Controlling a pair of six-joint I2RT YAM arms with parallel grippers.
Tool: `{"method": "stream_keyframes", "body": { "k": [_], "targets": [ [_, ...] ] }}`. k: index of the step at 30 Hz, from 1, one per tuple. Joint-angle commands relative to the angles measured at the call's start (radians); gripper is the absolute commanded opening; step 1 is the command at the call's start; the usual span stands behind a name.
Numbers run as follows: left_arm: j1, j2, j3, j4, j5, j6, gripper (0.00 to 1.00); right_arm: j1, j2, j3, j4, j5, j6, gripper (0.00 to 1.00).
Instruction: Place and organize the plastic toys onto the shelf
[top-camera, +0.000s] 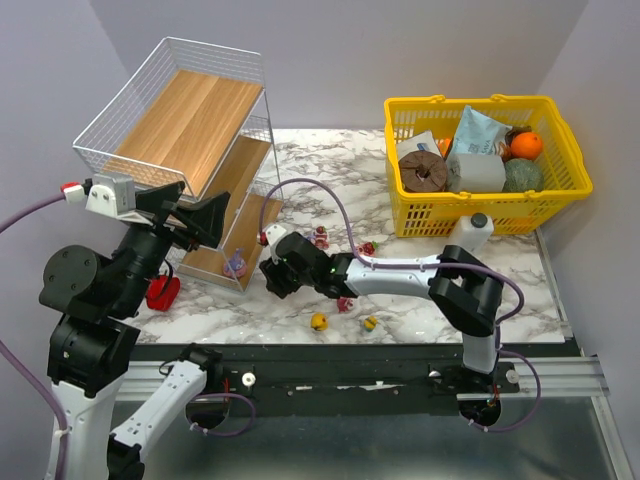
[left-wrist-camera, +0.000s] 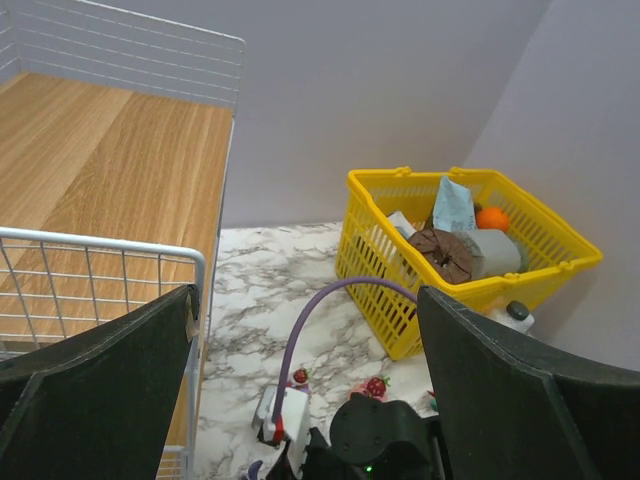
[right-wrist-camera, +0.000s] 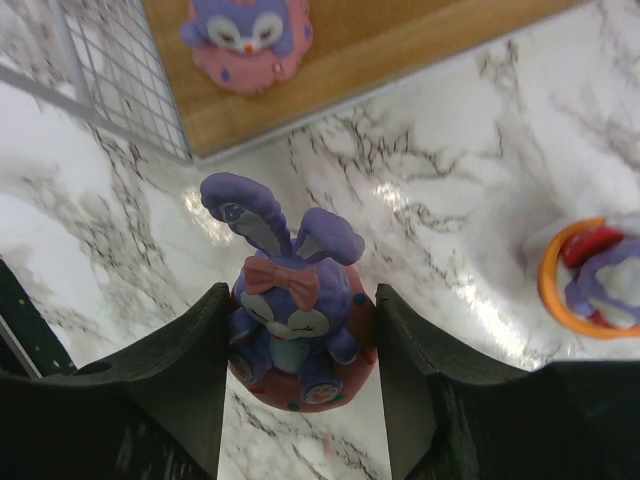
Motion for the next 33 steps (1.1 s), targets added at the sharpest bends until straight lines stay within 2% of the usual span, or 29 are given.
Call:
{"method": "stream_keyframes", "body": {
  "k": [1, 6, 11, 24, 33],
  "targets": [
    [-0.019, -0.023, -0.007, 0.029, -0.041, 0.041, 0.99, -0.043, 0.026, 0.043, 0.107, -0.054, -0.051, 0.01],
    [-0.019, -0.074, -0.065, 0.107, -0.012, 0.025, 0.99, -0.085, 0.070, 0.069, 0.187, -0.071, -0.089, 0.01],
    [-0.019, -0.105, -0.122, 0.142, -0.010, 0.031, 0.99, -0.115, 0.124, 0.156, 0.190, -0.085, -0.138, 0.01],
    [-0.018, -0.119, -0.140, 0.153, -0.032, 0.047, 0.99, -0.123, 0.199, 0.248, 0.202, -0.104, -0.155, 0.01],
    [-0.018, -0.131, -0.140, 0.150, -0.044, 0.064, 0.99, -0.134, 0.309, 0.409, 0.137, -0.135, -0.207, 0.01]
  ]
}}
